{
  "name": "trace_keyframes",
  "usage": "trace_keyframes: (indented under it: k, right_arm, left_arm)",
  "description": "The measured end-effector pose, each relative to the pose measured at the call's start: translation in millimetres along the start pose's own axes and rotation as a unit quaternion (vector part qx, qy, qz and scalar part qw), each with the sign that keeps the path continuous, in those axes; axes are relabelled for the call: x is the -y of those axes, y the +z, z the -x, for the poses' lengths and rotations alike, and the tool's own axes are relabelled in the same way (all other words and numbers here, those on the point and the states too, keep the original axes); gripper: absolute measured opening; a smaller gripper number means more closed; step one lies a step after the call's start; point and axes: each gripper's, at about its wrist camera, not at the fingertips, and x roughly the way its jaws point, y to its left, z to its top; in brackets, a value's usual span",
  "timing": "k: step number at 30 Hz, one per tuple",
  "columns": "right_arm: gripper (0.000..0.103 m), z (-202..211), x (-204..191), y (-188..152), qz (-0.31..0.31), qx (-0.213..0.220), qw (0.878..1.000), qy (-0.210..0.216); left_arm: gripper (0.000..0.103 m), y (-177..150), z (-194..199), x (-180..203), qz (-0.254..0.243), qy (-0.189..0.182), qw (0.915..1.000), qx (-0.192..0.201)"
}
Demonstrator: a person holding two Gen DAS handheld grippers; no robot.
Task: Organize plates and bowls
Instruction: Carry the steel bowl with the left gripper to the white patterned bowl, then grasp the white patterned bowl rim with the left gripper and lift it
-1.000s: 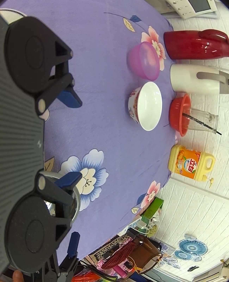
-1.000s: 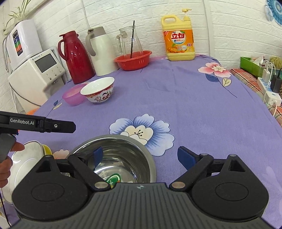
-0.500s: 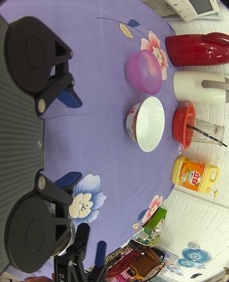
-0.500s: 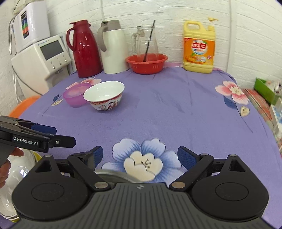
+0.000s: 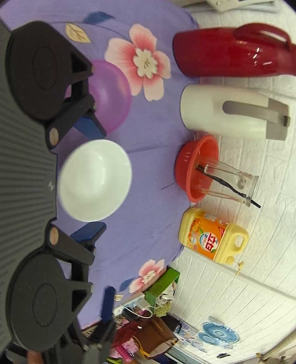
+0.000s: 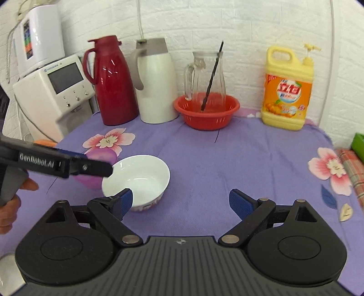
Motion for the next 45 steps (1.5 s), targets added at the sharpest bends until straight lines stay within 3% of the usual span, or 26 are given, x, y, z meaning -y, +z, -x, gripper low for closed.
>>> trace_keyframes:
  k: [3, 6, 13, 17, 24, 27, 33, 37, 45]
  right_arm:
    - [0.103, -28.7, 5.4, 2.9, -0.014, -0.023, 1.000, 0.008]
    - [0.103, -51.3, 8.8, 1.3, -0.023, -0.044, 0.999, 0.020]
    - [0.103, -91.3, 8.6, 4.5, -0.015, -0.073, 0.997, 0.022]
    - [0.103, -98.3, 4.1, 4.5, -0.010, -0.073, 0.997, 0.030]
    - [0.103, -112.1, -4.4, 3.0, -0.001, -0.089, 0.995, 0.040]
    - [0.103, -111.4, -7.4, 2.5, 0.013, -0.087, 0.996, 0.013]
    - [0.103, -99.3, -8.3, 4.4, 0.054, -0.080, 0.995, -0.030]
    - [0.103, -97.0, 0.0, 4.8, 0.032, -0.085, 0.996, -0.005]
    - [0.103, -102.7, -11.7, 2.6, 0.023, -0.073, 0.996, 0.039]
  left_arm:
    - [0.073, 20.0, -30.2, -6.8, -0.012, -0.029, 0.9992, -0.025]
    - [0.072, 31.6, -57.5, -13.8, -0.032, -0.001, 0.9987, -0.038]
    - [0.071, 34.4, -106.4, -27.8, -0.062, 0.009, 0.9946, -0.083]
    - [0.069, 34.1, -108.7, -28.1, -0.083, 0.000, 0.9929, -0.086]
    - [0.069, 28.1, -104.0, -31.0, -0.053, -0.011, 0.9933, -0.102]
    - [0.069, 25.9, -105.6, -28.7, -0.047, -0.036, 0.9922, -0.109]
    - [0.069, 20.0, -115.9, -22.2, -0.061, -0.033, 0.9902, -0.121]
    - [0.069, 13.7, -119.2, -15.4, -0.087, -0.015, 0.9880, -0.127]
    - [0.069, 11.8, -99.2, -17.4, -0.086, -0.010, 0.9891, -0.118]
